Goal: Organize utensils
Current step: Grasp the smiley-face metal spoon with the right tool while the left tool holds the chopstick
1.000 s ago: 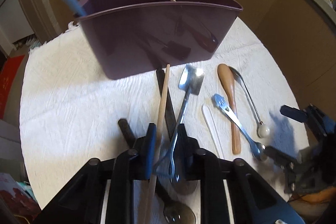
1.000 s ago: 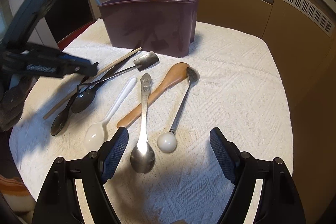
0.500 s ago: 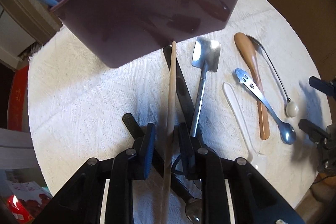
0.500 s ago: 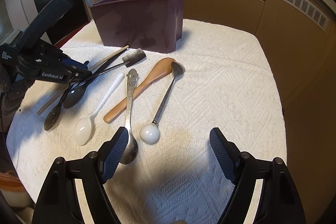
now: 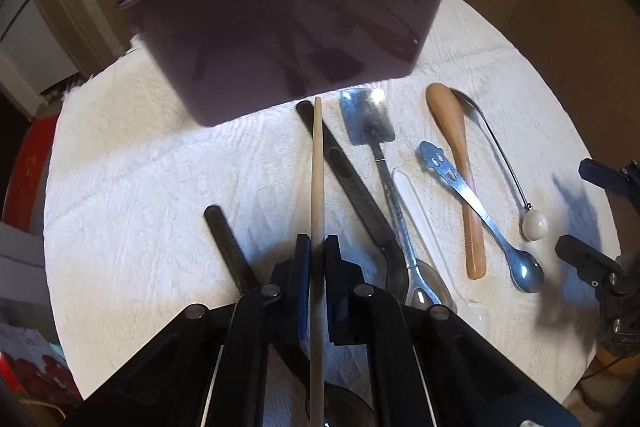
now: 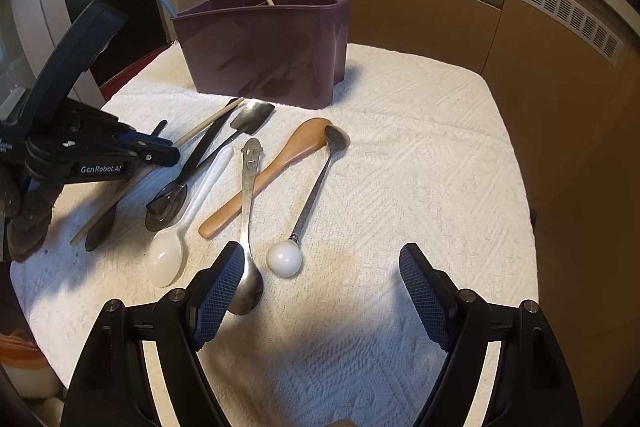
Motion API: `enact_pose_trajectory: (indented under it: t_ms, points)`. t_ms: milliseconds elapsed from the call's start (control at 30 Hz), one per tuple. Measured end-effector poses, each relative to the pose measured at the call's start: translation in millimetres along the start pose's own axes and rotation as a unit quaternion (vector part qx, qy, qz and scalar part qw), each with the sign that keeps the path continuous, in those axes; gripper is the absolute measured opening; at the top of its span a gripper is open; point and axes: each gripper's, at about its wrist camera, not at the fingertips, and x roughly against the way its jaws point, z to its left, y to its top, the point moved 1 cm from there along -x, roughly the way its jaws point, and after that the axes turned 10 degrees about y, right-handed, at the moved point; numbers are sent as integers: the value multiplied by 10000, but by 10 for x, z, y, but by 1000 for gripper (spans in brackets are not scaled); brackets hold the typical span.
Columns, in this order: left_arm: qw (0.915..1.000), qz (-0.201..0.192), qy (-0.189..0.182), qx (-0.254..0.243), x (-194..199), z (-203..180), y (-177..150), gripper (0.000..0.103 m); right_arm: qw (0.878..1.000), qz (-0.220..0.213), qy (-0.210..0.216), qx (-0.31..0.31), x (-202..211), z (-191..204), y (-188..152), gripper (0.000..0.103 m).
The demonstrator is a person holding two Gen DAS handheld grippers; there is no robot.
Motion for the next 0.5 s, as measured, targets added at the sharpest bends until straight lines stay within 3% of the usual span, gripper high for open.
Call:
enact_pose_trajectory:
  t_ms: [133, 267, 400, 467, 500]
  points:
    - [9960, -417, -254, 742, 358, 221, -232, 5, 10000, -12, -37, 81, 26, 38, 29, 80]
    - [9805, -1055, -509, 1575, 813, 443, -417, 5, 9998, 45, 17, 168, -25, 99, 105, 80]
    - [9658, -1356, -596, 2127, 1053, 642, -569, 5, 9991, 145, 319, 226, -152, 181, 246, 75]
    - [9626, -1410, -596, 2237, 1122, 705, -659, 5, 9982, 256, 414, 344, -270, 253, 351, 44]
    - [9618, -1435, -596, 2256, 1168, 712, -677, 5, 9975, 336, 471, 405, -332, 287, 401, 35]
